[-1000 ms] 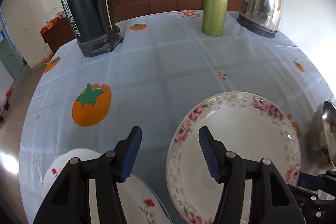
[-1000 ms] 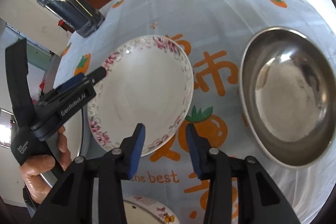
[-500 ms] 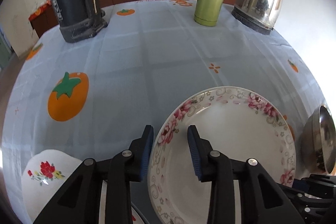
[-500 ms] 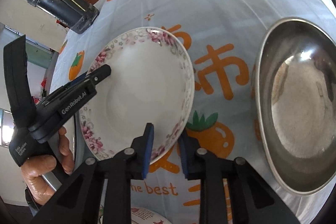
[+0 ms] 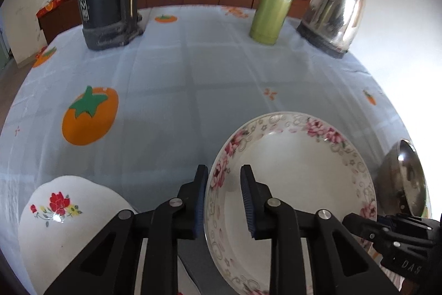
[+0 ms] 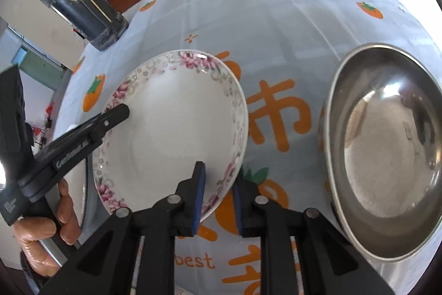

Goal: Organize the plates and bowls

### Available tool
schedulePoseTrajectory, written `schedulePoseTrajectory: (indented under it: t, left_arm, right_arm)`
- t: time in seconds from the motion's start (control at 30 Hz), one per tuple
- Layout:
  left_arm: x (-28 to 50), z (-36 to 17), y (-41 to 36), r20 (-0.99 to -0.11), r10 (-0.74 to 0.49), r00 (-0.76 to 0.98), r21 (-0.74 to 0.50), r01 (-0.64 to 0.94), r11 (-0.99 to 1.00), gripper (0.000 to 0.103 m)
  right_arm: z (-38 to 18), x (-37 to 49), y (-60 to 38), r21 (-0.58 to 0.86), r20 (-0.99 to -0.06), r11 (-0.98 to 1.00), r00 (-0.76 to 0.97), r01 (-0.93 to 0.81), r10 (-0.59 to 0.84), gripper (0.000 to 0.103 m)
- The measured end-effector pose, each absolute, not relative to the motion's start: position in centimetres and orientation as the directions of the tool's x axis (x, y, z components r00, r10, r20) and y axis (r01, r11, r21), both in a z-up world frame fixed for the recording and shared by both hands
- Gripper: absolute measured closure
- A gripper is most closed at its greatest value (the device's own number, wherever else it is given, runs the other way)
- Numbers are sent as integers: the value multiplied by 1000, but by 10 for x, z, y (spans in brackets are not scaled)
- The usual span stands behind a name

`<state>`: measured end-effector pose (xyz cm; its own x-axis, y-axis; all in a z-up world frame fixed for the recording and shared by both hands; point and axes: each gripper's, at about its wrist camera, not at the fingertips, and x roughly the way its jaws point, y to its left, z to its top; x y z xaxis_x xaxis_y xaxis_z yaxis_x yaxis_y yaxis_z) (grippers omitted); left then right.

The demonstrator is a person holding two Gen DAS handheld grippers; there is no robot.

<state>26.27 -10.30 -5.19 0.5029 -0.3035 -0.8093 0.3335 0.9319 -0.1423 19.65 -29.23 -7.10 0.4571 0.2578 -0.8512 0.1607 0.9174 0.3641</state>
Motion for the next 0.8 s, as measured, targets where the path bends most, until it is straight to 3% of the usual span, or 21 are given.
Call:
schedulePoseTrajectory:
  t: [0.33, 0.8]
  left_arm:
    - [234, -26, -86, -770, -297, 564, -117, 334, 935, 77]
    - [181, 17, 12, -699, -219, 680, -83, 228, 970, 77]
  right_arm:
    - [-37, 171, -277, 328, -821, 940, 522, 99, 232, 84]
    - [0, 136, -185, 339, -772, 940, 559, -41, 303, 84]
